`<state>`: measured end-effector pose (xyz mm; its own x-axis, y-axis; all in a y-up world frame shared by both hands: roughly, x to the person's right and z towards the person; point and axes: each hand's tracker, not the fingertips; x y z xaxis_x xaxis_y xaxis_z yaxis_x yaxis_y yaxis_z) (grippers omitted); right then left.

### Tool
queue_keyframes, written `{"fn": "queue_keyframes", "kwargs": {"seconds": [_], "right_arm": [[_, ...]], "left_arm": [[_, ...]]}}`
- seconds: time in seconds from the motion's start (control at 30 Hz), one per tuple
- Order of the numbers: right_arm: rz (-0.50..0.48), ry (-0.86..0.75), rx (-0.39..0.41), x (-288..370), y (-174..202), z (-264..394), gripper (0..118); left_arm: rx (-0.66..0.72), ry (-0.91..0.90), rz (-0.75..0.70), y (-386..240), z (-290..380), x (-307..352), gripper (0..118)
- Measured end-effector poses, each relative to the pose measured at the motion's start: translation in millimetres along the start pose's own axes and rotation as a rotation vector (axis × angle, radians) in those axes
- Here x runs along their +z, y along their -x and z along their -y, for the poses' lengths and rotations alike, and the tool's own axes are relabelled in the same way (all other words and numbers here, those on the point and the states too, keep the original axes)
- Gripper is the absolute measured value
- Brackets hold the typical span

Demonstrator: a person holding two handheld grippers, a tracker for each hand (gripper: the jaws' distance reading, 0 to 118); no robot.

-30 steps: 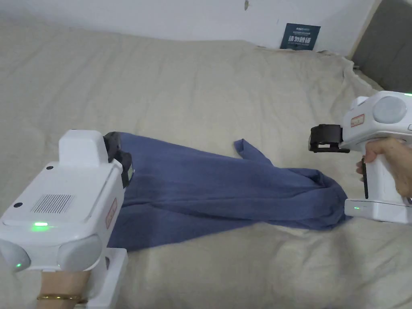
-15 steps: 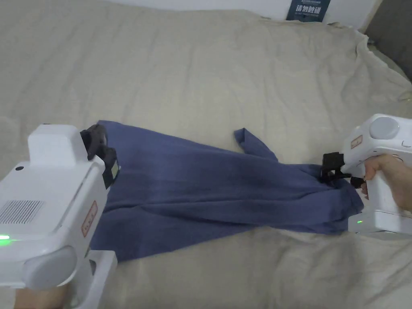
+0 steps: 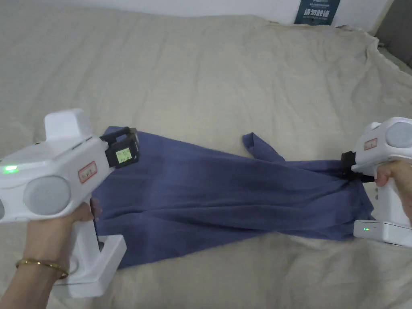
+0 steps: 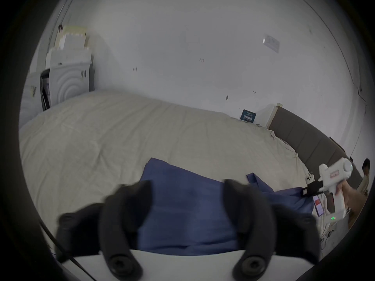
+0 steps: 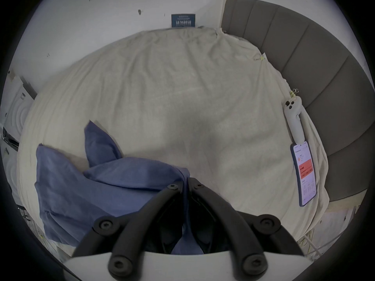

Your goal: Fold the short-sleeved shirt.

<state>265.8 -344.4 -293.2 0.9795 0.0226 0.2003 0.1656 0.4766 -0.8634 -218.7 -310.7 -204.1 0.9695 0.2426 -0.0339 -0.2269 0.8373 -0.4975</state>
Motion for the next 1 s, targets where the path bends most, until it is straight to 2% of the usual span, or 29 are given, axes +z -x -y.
{"fn": "queue_keyframes", "kwargs": {"seconds": [0.03, 0.1, 0.2, 0.27, 0.47, 0.57, 0.63, 0.73, 0.83, 0.87, 0.93, 0.97, 1.0], "right_arm": [[-0.005, -0.013, 0.002, 5.2, 0.4, -0.5, 3], [-0.023, -0.034, -0.002, 12.2, 0.5, -0.3, 3], [-0.037, -0.053, 0.006, 17.5, 2.3, 0.9, 3], [-0.045, -0.062, 0.015, 16.7, 2.3, 1.0, 3], [-0.071, -0.067, 0.010, 11.2, -0.8, 1.2, 3], [-0.082, -0.065, 0.006, 9.5, -1.7, -0.8, 3], [-0.088, -0.065, 0.013, 8.2, -1.7, -2.7, 3], [-0.095, -0.066, 0.021, 5.9, 0.3, -6.3, 3], [-0.101, -0.067, 0.036, 3.4, 3.5, -8.5, 3], [-0.101, -0.067, 0.041, 2.3, 4.7, -9.6, 3], [-0.103, -0.066, 0.040, -0.4, 5.9, -11.3, 3], [-0.110, -0.062, 0.038, -1.8, 6.5, -12.3, 3], [-0.115, -0.060, 0.031, -2.4, 7.0, -12.9, 3]], "left_arm": [[-0.005, 0.007, -0.006, 3.1, -9.9, -8.4, 105], [-0.009, 0.031, -0.012, 9.4, -31.4, -26.3, 118], [-0.011, 0.090, 0.022, 21.1, -60.4, -58.4, 118], [-0.015, 0.190, 0.031, 29.1, -75.0, -88.4, 118], [-0.143, 0.393, -0.139, 42.0, -81.7, -171.3, 118], [-0.137, 0.495, -0.199, 51.0, -77.5, -208.2, 118], [-0.137, 0.528, -0.215, 55.8, -74.1, -229.2, 109], [-0.149, 0.541, -0.236, 61.1, -65.9, -253.5, 106], [-0.156, 0.574, -0.251, 64.8, -58.0, -270.0, 94], [-0.154, 0.575, -0.247, 65.5, -56.4, -273.4, 86], [-0.137, 0.576, -0.215, 65.7, -52.3, -277.5, 55], [-0.113, 0.583, -0.179, 64.7, -50.4, -278.3, 43], [-0.123, 0.576, -0.201, 64.0, -48.8, -278.5, 39]]}}
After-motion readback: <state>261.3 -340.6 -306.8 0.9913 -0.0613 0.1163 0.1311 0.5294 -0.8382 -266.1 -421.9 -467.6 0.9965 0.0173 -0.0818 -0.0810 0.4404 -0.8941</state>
